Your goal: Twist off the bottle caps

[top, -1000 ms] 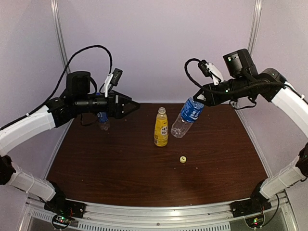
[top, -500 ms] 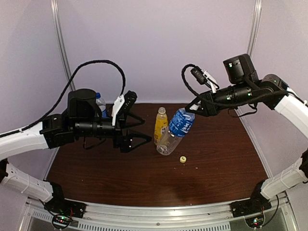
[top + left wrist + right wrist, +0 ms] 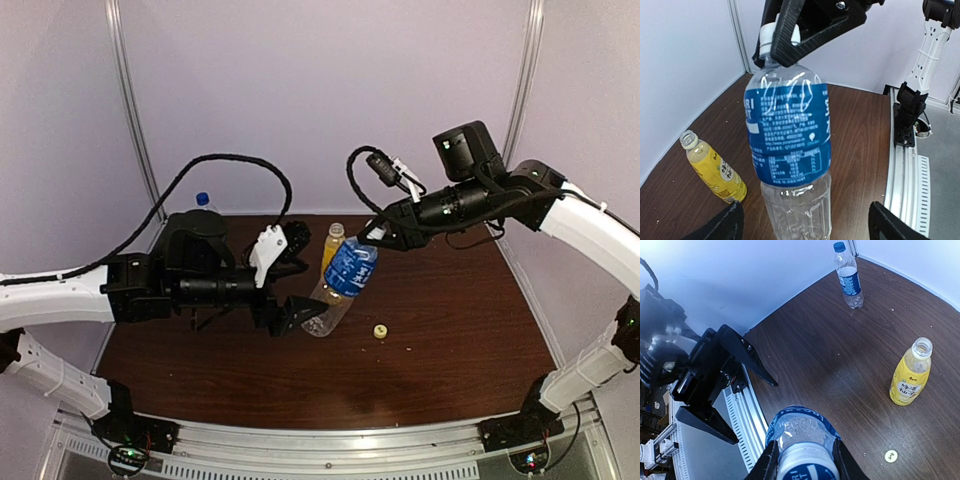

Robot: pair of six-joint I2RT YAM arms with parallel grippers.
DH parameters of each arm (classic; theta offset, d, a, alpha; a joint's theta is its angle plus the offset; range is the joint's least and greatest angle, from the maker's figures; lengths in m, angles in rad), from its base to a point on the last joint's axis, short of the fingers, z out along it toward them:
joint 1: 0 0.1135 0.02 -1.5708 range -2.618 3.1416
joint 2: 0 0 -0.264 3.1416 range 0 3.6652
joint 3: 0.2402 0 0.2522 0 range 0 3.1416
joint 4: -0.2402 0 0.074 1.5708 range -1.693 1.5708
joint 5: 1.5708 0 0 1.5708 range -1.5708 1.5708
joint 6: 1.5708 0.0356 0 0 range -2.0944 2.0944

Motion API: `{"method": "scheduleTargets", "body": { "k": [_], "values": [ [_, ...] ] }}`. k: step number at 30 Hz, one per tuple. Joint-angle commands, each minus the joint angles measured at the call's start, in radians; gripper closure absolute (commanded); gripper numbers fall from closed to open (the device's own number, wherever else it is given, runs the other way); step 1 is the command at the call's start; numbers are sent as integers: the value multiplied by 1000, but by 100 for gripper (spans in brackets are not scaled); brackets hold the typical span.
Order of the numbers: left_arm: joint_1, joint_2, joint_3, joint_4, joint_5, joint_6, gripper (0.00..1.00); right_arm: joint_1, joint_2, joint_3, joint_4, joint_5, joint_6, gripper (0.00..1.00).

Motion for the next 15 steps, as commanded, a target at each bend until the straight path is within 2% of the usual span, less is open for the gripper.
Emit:
{"method": "scheduleTargets", "body": {
  "k": [1,7,15],
  "values": [
    [-1,48,14,55,-93,49,13,17,34,11,57,-57,-11,95],
    [-1,81,15,99,-155,-10,14,25,41,12,95,-92,5,95],
    [0,133,9,204,-83,-10,17,26,52,10,120,-137,37,95]
  ]
}}
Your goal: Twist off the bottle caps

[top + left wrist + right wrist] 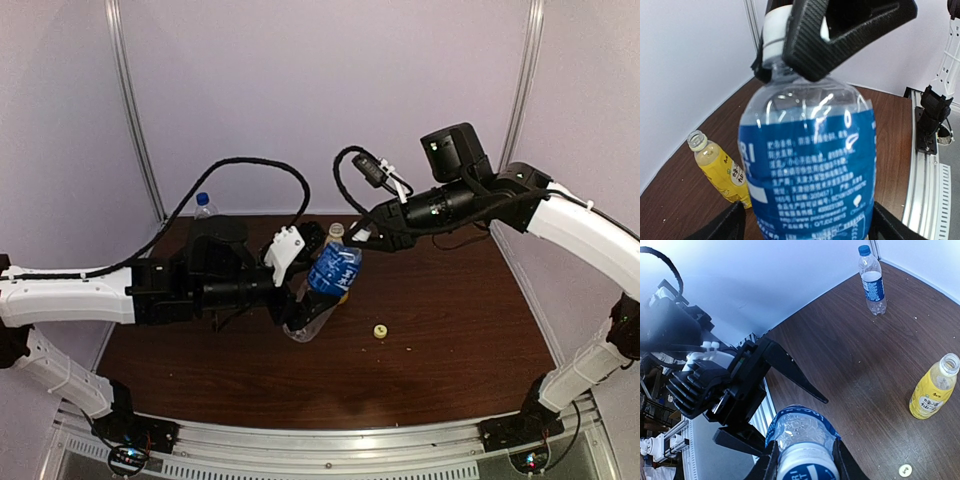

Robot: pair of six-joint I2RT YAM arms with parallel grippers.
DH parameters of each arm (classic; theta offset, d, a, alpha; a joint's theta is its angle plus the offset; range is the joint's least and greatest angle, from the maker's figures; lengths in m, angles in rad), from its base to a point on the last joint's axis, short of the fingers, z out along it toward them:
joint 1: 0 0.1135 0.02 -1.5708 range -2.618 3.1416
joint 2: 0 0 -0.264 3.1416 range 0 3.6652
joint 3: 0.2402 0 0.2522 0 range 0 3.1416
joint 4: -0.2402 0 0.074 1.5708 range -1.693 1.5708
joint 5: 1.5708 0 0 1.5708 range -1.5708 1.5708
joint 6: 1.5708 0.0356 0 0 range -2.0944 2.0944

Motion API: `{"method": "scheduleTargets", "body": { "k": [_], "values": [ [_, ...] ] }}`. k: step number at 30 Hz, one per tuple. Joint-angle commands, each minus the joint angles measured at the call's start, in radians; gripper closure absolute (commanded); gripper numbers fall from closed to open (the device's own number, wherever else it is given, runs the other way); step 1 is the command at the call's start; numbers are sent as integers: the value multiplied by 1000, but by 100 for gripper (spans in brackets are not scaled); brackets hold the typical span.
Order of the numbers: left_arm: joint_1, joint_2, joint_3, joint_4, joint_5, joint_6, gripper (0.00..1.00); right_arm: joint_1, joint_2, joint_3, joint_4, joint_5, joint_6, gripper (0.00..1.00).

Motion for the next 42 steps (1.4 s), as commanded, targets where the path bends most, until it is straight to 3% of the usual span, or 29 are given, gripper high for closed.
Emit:
{"method": "scheduleTargets", "body": {
  "k": [1,14,18,21,27,28,33,42],
  "values": [
    [-1,40,13,109,26,-2,19,8,-3,12,35,-41,22,95],
    [4,33,-9,157,17,12,38,10,35,31,51,-84,21,95],
    [5,34,-9,162,19,12,48,16,38,25,61,-92,24,94],
    [6,29,-15,174,33,4,59,20,30,19,75,-85,23,82],
    [17,-12,-111,313,31,-66,67,20,-38,-42,212,4,79,30],
    [18,-18,-128,338,34,-75,68,20,-55,-61,244,17,93,26],
    [18,-32,-204,457,84,-133,70,24,-126,-166,395,83,145,19],
    [18,-34,-243,564,119,-209,71,79,-113,-194,472,177,157,20]
  ]
}}
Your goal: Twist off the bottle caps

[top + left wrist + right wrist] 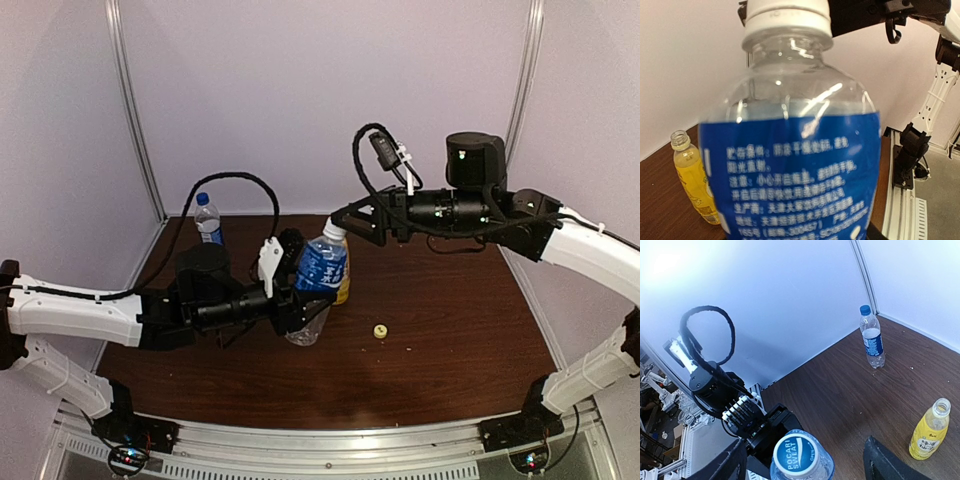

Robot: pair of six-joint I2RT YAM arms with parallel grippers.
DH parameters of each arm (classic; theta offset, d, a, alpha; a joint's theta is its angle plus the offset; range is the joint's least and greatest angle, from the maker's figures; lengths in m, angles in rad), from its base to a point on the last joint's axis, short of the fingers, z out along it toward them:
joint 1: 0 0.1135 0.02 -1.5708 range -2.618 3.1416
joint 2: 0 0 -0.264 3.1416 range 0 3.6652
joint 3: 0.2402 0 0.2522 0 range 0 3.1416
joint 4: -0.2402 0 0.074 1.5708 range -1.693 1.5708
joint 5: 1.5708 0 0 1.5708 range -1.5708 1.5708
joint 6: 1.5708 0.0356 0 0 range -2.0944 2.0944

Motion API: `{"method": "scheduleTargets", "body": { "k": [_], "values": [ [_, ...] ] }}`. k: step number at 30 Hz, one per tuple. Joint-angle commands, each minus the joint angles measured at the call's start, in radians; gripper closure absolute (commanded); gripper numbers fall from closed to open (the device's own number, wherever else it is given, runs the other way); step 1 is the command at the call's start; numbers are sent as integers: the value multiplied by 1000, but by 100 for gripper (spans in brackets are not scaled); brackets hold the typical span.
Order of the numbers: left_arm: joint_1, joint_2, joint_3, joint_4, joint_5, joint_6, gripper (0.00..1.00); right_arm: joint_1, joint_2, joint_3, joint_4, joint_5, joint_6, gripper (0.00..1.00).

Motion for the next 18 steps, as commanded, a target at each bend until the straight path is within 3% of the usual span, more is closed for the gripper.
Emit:
{"method": "scheduleTargets", "body": {
  "k": [1,11,18],
  "values": [
    [6,-20,-4,136,38,-50,71,36,19,13,63,70,8,22],
    [7,-17,-9,140,48,-55,72,60,57,51,40,66,-1,56],
    [7,-25,-19,131,48,-50,72,63,60,47,64,59,5,52]
  ]
}}
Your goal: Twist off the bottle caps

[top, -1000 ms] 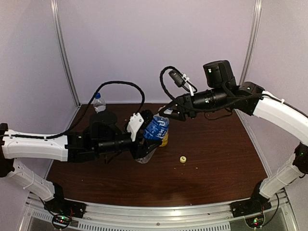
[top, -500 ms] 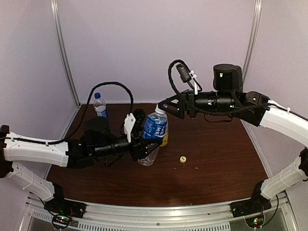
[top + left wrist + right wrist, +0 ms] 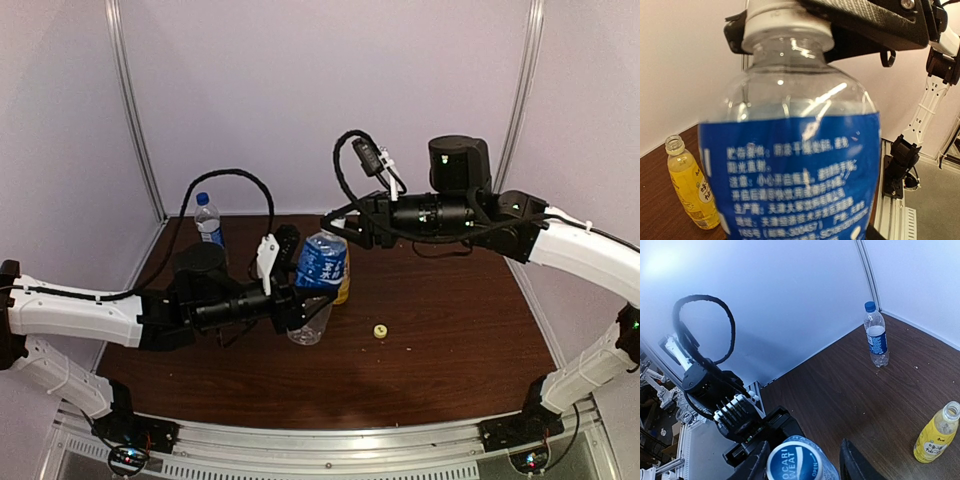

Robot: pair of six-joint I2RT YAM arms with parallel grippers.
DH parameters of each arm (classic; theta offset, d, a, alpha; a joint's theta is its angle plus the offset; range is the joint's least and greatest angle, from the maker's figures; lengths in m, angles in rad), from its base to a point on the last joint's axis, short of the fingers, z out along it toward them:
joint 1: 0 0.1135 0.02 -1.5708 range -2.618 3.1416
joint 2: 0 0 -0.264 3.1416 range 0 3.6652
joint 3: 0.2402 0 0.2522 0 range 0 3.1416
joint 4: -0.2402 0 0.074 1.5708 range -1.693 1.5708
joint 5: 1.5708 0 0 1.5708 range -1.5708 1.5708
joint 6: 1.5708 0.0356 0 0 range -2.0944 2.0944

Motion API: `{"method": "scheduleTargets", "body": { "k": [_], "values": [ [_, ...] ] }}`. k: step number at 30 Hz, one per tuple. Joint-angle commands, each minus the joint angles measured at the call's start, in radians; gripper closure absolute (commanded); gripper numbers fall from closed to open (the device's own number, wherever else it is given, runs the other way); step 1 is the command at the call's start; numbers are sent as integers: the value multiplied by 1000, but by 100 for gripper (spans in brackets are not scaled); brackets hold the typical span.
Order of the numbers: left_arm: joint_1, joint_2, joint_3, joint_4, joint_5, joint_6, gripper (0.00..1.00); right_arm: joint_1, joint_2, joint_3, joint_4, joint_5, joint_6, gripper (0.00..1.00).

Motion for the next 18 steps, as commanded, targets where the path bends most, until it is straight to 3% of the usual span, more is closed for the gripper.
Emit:
{"method": "scheduleTargets", "body": {
  "k": [1,6,16,18],
  "values": [
    [5,-25,-11,60,14,-2,72,7,5,26,37,10,5,52],
    [5,-32,-16,56,12,1,72,8,12,31,37,4,5,55],
    [5,-38,-33,70,36,4,72,7,13,15,57,-12,-11,96],
    [5,-45,-46,87,63,6,73,8,10,17,55,-21,-32,100]
  ]
}}
